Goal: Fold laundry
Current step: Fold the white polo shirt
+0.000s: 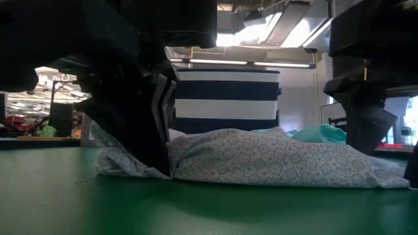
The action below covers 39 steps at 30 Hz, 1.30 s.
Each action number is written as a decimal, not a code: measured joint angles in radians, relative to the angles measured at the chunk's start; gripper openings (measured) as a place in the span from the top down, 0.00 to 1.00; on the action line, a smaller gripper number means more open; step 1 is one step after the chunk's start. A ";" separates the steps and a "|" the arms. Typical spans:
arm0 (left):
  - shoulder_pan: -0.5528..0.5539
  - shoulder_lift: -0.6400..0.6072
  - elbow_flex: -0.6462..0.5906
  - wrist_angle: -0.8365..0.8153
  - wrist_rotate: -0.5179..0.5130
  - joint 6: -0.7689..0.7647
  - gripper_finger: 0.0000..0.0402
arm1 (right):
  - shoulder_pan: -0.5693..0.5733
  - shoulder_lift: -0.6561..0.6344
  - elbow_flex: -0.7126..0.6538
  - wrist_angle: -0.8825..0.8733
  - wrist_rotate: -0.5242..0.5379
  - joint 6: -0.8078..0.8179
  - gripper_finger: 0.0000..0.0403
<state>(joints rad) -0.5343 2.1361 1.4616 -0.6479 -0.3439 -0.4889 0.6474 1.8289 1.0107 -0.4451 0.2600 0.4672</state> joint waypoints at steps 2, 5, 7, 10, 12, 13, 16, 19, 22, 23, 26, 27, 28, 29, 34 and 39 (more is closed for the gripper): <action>0.000 0.000 0.000 0.001 0.003 0.001 0.97 | 0.001 0.022 0.000 0.003 -0.003 0.000 0.37; -0.001 0.000 -0.001 0.005 0.003 0.001 0.95 | 0.001 0.030 0.000 0.015 -0.017 0.000 0.52; -0.005 0.000 -0.001 0.009 0.006 0.001 0.95 | 0.001 0.032 0.000 0.028 -0.025 0.000 0.64; -0.011 0.001 -0.001 0.015 0.005 0.002 0.96 | 0.000 0.034 0.000 0.033 -0.034 0.003 0.83; -0.019 -0.003 -0.002 0.017 0.005 0.002 0.96 | 0.000 0.034 -0.001 0.031 -0.043 0.003 0.94; -0.023 -0.004 -0.002 0.018 0.007 0.002 0.96 | 0.000 0.029 0.000 0.028 -0.052 0.004 0.97; -0.039 -0.027 -0.002 0.007 0.046 0.000 0.96 | 0.013 -0.003 0.012 -0.011 -0.058 0.047 0.96; -0.061 -0.078 -0.004 0.014 0.107 -0.003 0.97 | 0.038 -0.055 0.025 -0.075 -0.073 0.053 0.98; -0.073 -0.155 -0.003 0.022 0.182 -0.027 0.96 | 0.061 -0.124 0.057 -0.089 -0.102 0.058 0.98; -0.077 -0.172 -0.002 0.036 0.200 -0.039 0.96 | 0.069 -0.142 0.065 -0.095 -0.103 0.063 0.98; -0.089 -0.216 -0.002 0.078 0.216 -0.083 0.96 | 0.093 -0.167 0.090 -0.101 -0.097 0.071 0.98; -0.094 -0.228 -0.002 0.106 0.216 -0.092 0.96 | 0.095 -0.171 0.101 -0.113 -0.103 0.071 0.99; -0.098 -0.236 -0.001 0.135 0.216 -0.104 0.95 | 0.103 -0.173 0.114 -0.121 -0.114 0.072 0.99; -0.104 -0.244 -0.001 0.155 0.217 -0.109 0.95 | 0.112 -0.175 0.125 -0.124 -0.124 0.078 0.99; -0.139 -0.248 -0.001 0.218 0.219 -0.144 0.95 | 0.162 -0.175 0.178 -0.138 -0.140 0.084 0.99; -0.153 -0.270 0.017 0.193 0.217 -0.164 0.95 | 0.182 -0.197 0.306 -0.269 -0.102 0.042 0.99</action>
<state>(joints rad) -0.6873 1.8657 1.4785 -0.4553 -0.1273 -0.6529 0.8292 1.6324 1.3171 -0.7140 0.1578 0.5094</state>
